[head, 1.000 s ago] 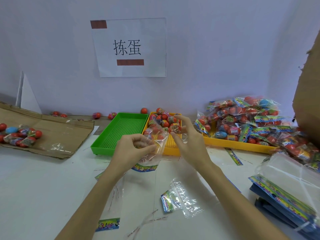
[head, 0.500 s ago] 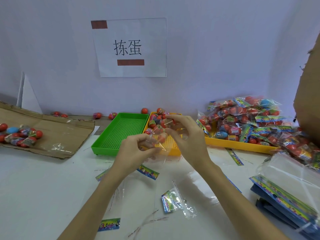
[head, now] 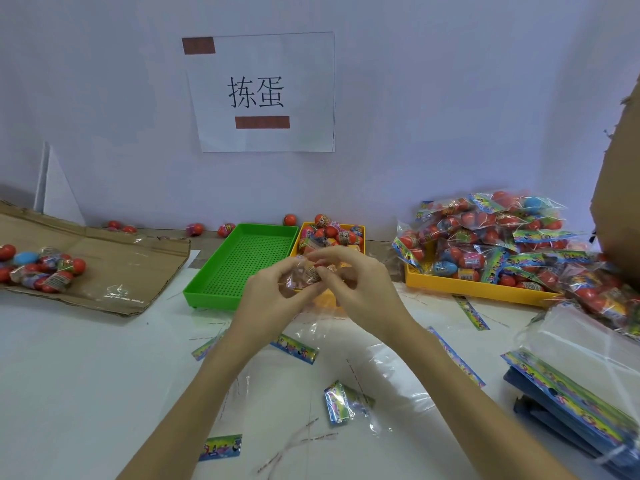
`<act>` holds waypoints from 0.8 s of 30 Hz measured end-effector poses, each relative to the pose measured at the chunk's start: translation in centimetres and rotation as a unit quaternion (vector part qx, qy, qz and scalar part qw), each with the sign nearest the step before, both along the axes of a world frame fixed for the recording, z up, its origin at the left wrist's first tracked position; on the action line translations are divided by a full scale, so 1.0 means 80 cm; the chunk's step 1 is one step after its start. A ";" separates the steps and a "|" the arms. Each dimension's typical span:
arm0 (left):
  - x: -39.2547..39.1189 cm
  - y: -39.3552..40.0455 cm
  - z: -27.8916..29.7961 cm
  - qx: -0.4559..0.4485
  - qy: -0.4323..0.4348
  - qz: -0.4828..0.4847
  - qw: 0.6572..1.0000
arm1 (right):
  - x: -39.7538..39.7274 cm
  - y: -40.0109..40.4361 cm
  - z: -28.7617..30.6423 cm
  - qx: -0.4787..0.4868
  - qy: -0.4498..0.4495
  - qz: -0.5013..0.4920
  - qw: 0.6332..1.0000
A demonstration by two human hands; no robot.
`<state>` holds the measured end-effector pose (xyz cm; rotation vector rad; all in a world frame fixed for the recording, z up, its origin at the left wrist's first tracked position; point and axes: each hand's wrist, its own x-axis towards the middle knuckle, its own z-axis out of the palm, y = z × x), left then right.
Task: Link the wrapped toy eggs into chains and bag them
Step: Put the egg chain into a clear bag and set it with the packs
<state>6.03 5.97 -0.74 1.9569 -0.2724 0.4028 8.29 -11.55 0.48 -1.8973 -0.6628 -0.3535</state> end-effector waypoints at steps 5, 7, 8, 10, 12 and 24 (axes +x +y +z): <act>-0.004 -0.002 0.003 -0.008 -0.008 -0.003 1.000 | 0.002 0.000 -0.001 0.064 0.092 0.000 0.994; -0.005 -0.003 0.002 -0.003 -0.007 -0.003 1.000 | 0.002 -0.001 -0.001 0.069 0.119 0.010 0.990; -0.004 -0.004 0.001 0.000 -0.009 -0.001 1.000 | 0.002 0.000 -0.001 0.073 0.135 0.014 0.988; -0.002 -0.004 -0.002 0.012 -0.019 0.008 1.000 | 0.001 0.001 -0.002 0.068 0.150 0.022 0.986; -0.002 -0.002 -0.002 0.025 -0.025 0.016 0.999 | 0.001 0.002 -0.004 0.036 0.132 0.022 0.990; 0.005 0.007 -0.007 0.085 -0.036 0.058 0.994 | -0.008 0.014 0.002 -0.048 0.102 0.047 0.992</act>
